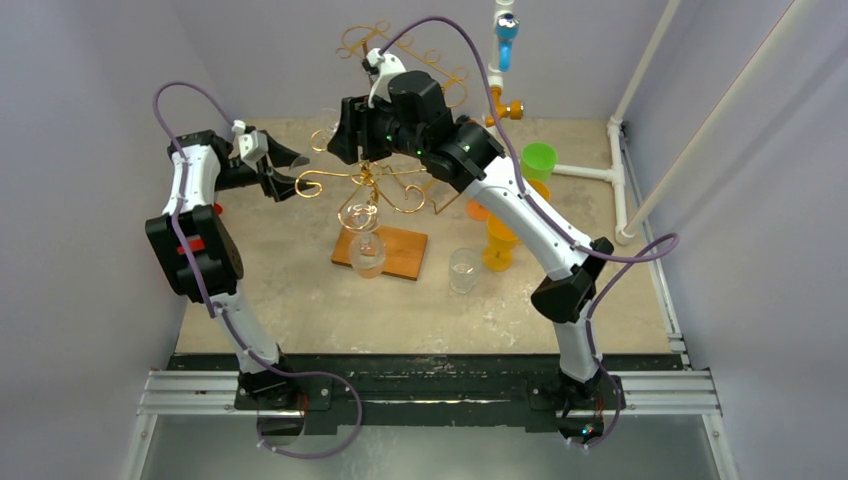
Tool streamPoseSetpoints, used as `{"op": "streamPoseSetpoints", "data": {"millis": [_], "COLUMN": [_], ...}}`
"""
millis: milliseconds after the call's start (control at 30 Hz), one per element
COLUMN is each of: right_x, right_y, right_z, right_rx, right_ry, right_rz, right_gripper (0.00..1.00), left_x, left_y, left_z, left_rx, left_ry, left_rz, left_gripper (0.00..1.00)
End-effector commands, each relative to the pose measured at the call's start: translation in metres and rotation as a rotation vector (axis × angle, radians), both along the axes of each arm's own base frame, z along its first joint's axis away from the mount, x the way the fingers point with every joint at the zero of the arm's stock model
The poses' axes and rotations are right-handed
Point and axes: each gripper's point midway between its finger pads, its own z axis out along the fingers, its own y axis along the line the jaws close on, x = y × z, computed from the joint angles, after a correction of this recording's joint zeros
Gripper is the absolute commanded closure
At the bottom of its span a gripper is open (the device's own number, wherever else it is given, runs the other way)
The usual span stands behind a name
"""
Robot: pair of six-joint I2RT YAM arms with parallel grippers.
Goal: Place the wine glass upside down on the wine glass rack
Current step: Place the wine glass at the wine rack.
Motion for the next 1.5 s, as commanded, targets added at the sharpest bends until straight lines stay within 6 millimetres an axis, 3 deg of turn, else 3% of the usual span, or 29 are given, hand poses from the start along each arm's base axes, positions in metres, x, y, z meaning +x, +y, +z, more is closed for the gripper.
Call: {"op": "streamPoseSetpoints", "data": {"millis": [0,333,567,1000,1267,1467], "right_x": [0.010,0.026,0.033,0.048,0.052,0.042], "right_y": [0.001,0.004,0.006,0.012,0.023,0.039], "right_z": [0.023,0.009,0.024,0.025,0.024,0.017], "right_rx": [0.064,0.066,0.130,0.197,0.228,0.233], "right_ry": [-0.052,-0.020,-0.056,-0.042,-0.029,-0.009], "right_rz": [-0.026,-0.059,-0.078,-0.083,-0.067,0.007], "right_gripper": [0.37,0.37,0.37,0.36,0.36,0.38], "left_x": [0.006,0.007,0.004,0.000,-0.001,0.000], "left_y": [0.003,0.014,0.014,0.015,0.015,0.014], "left_z": [0.024,0.025,0.031,0.031,0.032,0.031], "left_rx": [-0.065,-0.064,-0.057,-0.056,-0.052,-0.051], "left_ry": [-0.068,-0.069,-0.086,-0.091,-0.101,-0.102], "left_rz": [0.017,0.042,0.045,0.050,0.049,0.048], "left_gripper": [1.00,1.00,1.00,1.00,1.00,1.00]}}
